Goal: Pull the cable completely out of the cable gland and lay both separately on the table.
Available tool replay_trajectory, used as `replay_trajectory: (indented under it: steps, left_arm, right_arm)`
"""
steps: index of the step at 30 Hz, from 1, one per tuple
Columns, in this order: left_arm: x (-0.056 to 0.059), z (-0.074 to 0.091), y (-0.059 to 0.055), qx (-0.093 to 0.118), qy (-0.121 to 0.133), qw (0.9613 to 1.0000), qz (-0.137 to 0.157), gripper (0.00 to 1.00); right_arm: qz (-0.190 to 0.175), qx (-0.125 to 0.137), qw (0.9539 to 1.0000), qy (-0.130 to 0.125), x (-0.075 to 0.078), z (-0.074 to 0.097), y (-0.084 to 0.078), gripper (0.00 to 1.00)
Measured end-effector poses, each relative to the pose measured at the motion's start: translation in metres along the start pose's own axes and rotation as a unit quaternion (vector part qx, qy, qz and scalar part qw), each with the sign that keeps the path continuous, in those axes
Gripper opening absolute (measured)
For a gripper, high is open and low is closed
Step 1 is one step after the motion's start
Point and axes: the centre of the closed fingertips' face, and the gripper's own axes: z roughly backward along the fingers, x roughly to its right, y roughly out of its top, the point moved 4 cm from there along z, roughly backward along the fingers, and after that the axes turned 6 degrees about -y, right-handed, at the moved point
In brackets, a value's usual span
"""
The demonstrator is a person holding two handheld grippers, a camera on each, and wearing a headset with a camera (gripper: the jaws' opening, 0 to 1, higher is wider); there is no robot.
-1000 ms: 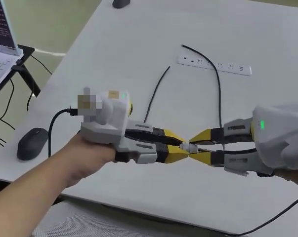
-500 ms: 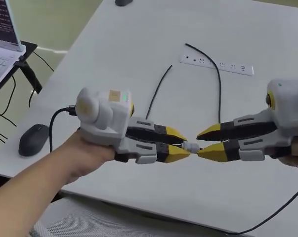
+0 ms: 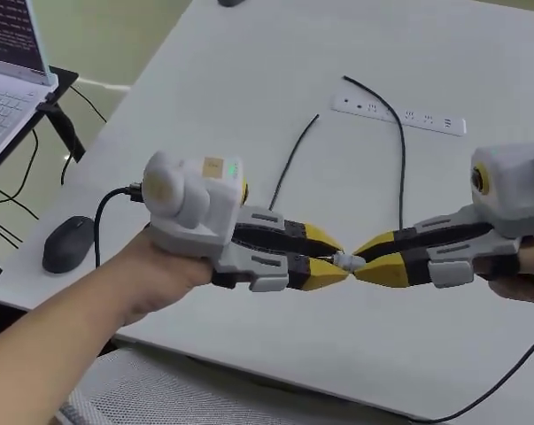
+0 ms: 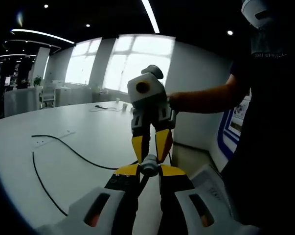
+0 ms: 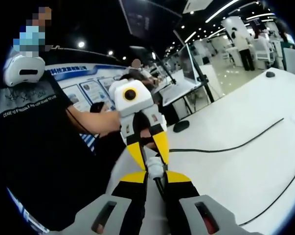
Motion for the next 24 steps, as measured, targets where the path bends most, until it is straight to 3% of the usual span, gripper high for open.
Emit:
replay_trajectory:
  steps: [3, 8, 12, 14, 15, 17, 20, 21, 22, 23, 24]
  left_arm:
    - [-0.002, 0.0, 0.0, 0.0, 0.0, 1.0, 0.004, 0.15]
    - [-0.003, -0.001, 0.0, -0.001, -0.004, 0.9999, 0.013, 0.15]
    - [-0.003, -0.002, -0.001, -0.001, -0.007, 0.9997, 0.024, 0.15]
    - [-0.004, -0.002, -0.001, 0.0, -0.007, 0.9995, 0.031, 0.15]
    - [-0.002, -0.003, -0.002, 0.003, -0.012, 0.9985, 0.053, 0.15]
    - [-0.002, -0.004, -0.003, 0.005, -0.014, 0.9987, 0.048, 0.15]
    - [-0.002, -0.005, -0.002, 0.008, -0.015, 0.9982, 0.057, 0.15]
    - [-0.002, -0.005, -0.002, 0.008, -0.016, 0.9982, 0.058, 0.15]
    - [-0.001, -0.005, -0.001, 0.01, -0.016, 0.9978, 0.063, 0.15]
    - [-0.001, -0.005, -0.001, 0.011, -0.016, 0.9976, 0.066, 0.15]
    - [-0.001, -0.005, 0.0, 0.013, -0.018, 0.9974, 0.068, 0.15]
  right_arm:
    - [0.007, 0.005, 1.0, -0.003, 0.001, 0.0, 0.0, 0.08]
    - [0.075, 0.005, 0.997, -0.017, 0.0, 0.001, 0.0, 0.08]
    - [0.139, -0.008, 0.9891, -0.047, -0.003, 0.001, 0.0, 0.08]
    - [0.185, -0.014, 0.9802, -0.07, -0.005, 0.002, 0.0, 0.08]
    - [0.207, -0.018, 0.975, -0.077, -0.007, 0.002, -0.001, 0.08]
    - [0.243, -0.023, 0.9654, -0.093, -0.009, 0.003, -0.002, 0.08]
    - [0.309, -0.034, 0.9423, -0.125, -0.012, 0.003, -0.002, 0.08]
    - [0.318, -0.035, 0.9384, -0.13, -0.012, 0.004, -0.002, 0.07]
    - [0.34, -0.041, 0.929, -0.141, -0.014, 0.004, -0.002, 0.07]
    - [0.352, -0.042, 0.9233, -0.149, -0.015, 0.004, -0.001, 0.07]
    - [0.374, -0.047, 0.9132, -0.156, -0.017, 0.004, -0.002, 0.07]
